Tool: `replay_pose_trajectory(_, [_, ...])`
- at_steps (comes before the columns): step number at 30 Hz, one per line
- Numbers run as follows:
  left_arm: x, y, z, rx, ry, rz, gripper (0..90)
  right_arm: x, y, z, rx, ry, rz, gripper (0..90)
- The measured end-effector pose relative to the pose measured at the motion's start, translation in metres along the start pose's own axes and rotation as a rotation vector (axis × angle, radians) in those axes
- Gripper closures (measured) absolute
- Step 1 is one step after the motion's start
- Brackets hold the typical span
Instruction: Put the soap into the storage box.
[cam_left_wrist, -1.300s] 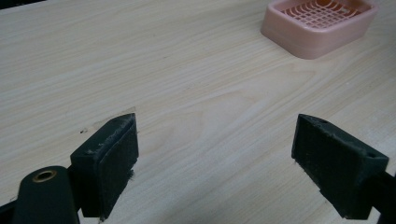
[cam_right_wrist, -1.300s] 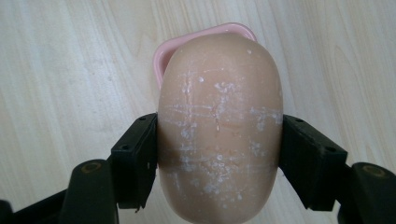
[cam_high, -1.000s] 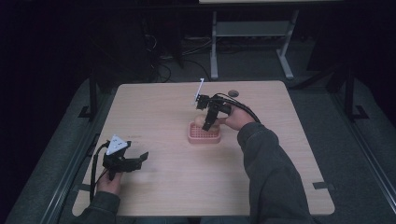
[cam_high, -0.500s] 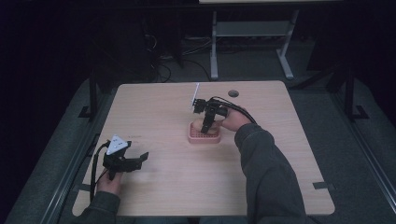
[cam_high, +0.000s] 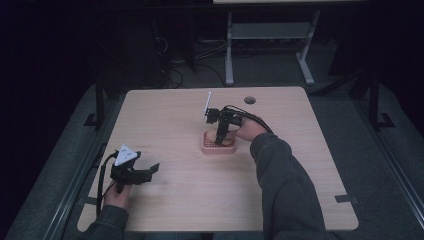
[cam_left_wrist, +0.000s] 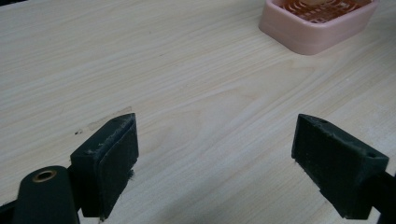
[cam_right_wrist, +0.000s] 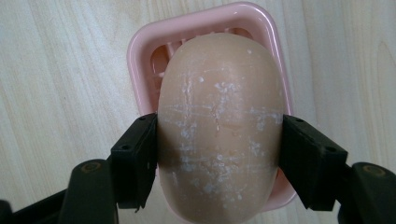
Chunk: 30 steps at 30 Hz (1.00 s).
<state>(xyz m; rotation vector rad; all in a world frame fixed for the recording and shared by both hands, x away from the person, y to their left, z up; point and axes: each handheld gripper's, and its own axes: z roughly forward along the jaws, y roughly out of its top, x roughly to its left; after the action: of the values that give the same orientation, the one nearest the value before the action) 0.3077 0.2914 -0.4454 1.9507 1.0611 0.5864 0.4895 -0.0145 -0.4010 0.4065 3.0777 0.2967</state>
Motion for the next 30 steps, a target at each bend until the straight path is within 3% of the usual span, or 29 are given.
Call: replay_pose_trajectory(30, [0.0005,0.0001,-0.0009,0.002,0.002,0.005,14.3,0.0007,-0.0021,0.0076,-0.005,0.016,0.003,31.7])
